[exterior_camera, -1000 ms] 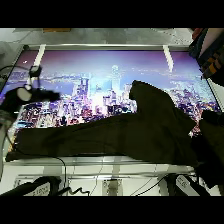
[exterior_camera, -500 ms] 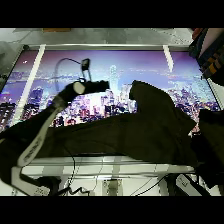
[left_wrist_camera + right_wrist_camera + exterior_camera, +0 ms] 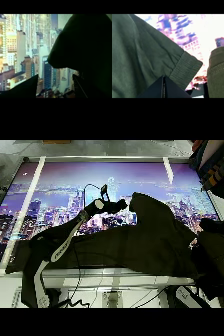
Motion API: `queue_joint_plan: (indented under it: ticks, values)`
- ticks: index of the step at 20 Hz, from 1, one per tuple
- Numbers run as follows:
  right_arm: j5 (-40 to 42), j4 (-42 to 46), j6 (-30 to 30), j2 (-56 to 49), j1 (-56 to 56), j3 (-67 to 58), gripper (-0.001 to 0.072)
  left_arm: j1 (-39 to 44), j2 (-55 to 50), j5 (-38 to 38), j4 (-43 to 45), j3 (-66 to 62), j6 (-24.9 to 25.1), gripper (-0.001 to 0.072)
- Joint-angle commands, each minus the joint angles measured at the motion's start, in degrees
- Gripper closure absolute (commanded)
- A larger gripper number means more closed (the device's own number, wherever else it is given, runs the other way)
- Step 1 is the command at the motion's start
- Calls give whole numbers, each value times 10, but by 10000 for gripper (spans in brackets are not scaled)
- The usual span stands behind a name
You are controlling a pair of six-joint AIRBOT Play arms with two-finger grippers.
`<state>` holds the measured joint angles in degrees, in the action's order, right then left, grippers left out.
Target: Fold the clothes and pants, and hang the long-sleeved shirts on hangers.
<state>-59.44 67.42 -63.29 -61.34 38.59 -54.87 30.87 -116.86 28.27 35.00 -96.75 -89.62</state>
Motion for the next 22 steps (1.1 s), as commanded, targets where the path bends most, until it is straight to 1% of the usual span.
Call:
queue_joint_plan:
  ticks: [1,4,8,11,12,14,16,18,19,20,22]
  values:
    - [6,-2,0,0,0,0,655,12,-29,-29,-69,-6,-4,195]
    - [9,-4,0,0,-1,0,656,26,-35,-91,-87,-7,-4,198]
    - [14,-23,0,0,-1,0,656,40,-66,-95,-86,-41,-4,206]
    - [18,-23,0,0,-1,0,656,44,-93,-125,-83,-71,0,209]
    - [20,-23,0,0,-1,0,656,44,-101,-127,-83,-78,0,252]
    - [21,-23,0,0,-1,0,656,48,-113,-129,-82,-90,1,419]
    - [20,-23,0,0,-1,0,656,55,-122,-150,-73,-106,12,447]
    - [20,-23,0,0,-1,0,656,61,-122,-198,-70,-106,14,569]
    - [20,-23,0,0,-1,0,656,63,-121,-220,-70,-106,14,660]
    - [20,-23,0,0,-1,0,656,63,-119,-231,-70,-107,15,697]
    - [20,-23,0,0,-1,0,657,59,-105,-213,-56,-107,19,699]
